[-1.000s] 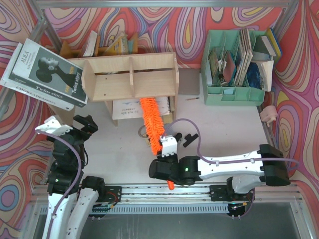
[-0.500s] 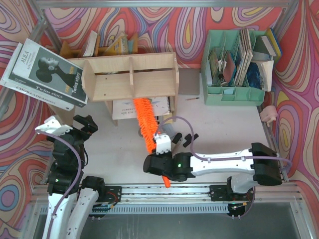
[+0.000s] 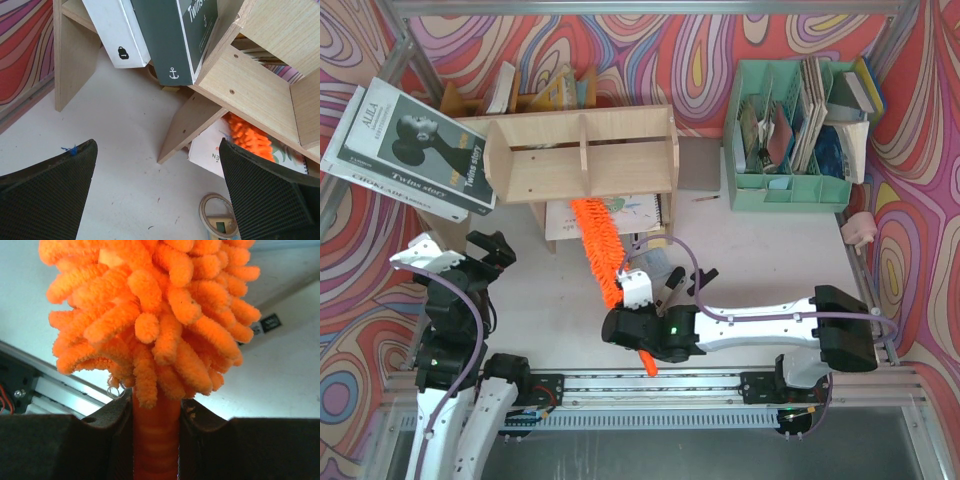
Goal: Dust the bookshelf with a duster
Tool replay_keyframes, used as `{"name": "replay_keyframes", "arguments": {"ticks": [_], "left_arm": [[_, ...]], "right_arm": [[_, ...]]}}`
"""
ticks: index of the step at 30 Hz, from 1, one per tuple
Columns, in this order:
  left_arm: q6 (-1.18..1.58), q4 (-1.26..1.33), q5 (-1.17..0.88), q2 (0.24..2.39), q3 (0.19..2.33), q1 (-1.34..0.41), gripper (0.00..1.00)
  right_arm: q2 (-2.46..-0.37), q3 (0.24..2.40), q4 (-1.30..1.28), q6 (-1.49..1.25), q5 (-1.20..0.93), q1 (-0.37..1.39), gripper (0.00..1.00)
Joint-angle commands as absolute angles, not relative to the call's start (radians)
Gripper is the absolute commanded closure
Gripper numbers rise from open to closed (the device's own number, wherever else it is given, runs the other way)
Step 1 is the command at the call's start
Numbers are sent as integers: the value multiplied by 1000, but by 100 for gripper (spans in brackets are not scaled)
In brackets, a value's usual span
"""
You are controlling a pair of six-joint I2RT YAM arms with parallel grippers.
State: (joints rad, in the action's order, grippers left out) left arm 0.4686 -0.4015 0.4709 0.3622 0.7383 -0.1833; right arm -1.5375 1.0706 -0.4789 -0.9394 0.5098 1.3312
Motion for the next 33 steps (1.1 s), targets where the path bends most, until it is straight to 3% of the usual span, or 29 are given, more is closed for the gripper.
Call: {"name": "replay_keyframes", "arguments": {"ticks": [1,11,24,33], "left_arm": [[474,-385,465,363,735,-176,1],[474,-384,465,363,735,-176,1],[474,-384,465,359,736,-176,1],[472,-385,466,361,735,-176,1]], "right_arm": [[-1562,1124,-345,-795,459,1336,100],[-1512,1091,-260,-714,494,1385,100],[-1513,961,-329,-856,465,1394,100],[-1490,1070,-403,-787,580,1468,100]]}}
